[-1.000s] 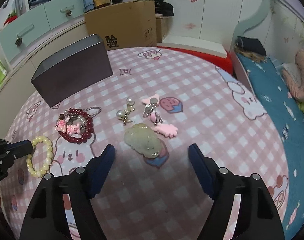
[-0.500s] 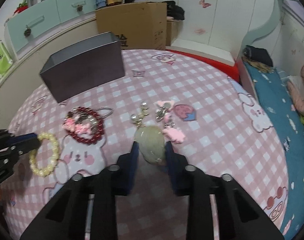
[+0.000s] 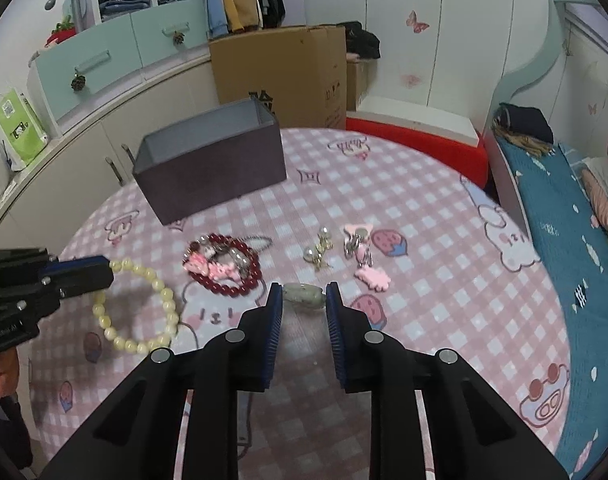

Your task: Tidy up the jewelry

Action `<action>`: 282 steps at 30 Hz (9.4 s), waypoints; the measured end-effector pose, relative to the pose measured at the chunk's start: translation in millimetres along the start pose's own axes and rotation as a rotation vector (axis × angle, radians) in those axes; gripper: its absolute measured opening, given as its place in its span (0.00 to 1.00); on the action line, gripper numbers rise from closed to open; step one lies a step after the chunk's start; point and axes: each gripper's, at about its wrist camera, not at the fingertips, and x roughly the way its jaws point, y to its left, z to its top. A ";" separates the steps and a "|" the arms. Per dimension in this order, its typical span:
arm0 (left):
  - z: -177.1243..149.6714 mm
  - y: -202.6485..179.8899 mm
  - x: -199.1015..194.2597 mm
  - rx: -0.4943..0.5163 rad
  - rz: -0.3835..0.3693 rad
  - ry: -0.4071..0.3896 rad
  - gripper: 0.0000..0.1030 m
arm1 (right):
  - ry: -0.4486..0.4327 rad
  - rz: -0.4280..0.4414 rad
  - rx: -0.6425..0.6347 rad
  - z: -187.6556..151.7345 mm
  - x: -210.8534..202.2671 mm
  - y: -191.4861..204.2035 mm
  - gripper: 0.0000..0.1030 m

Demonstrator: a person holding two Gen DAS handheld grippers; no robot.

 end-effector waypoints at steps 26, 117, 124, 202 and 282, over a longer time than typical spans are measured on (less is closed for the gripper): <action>143.6 63.2 13.0 -0.026 0.070 0.017 0.10 | -0.087 0.103 -0.057 137.7 18.6 62.7 0.21; 17.5 -33.9 73.2 0.112 0.282 -0.012 0.49 | 0.009 0.077 0.246 -17.7 10.4 -59.5 0.49; 15.7 -30.4 87.0 0.103 0.272 0.022 0.34 | 0.013 0.098 0.254 -18.2 14.3 -61.3 0.49; 113.9 34.5 -20.6 -0.058 -0.068 -0.074 0.23 | -0.118 0.150 0.007 107.1 -27.2 26.2 0.15; 74.4 -63.5 97.8 0.058 0.087 0.099 0.59 | 0.052 -0.014 0.217 9.6 21.3 -86.5 0.35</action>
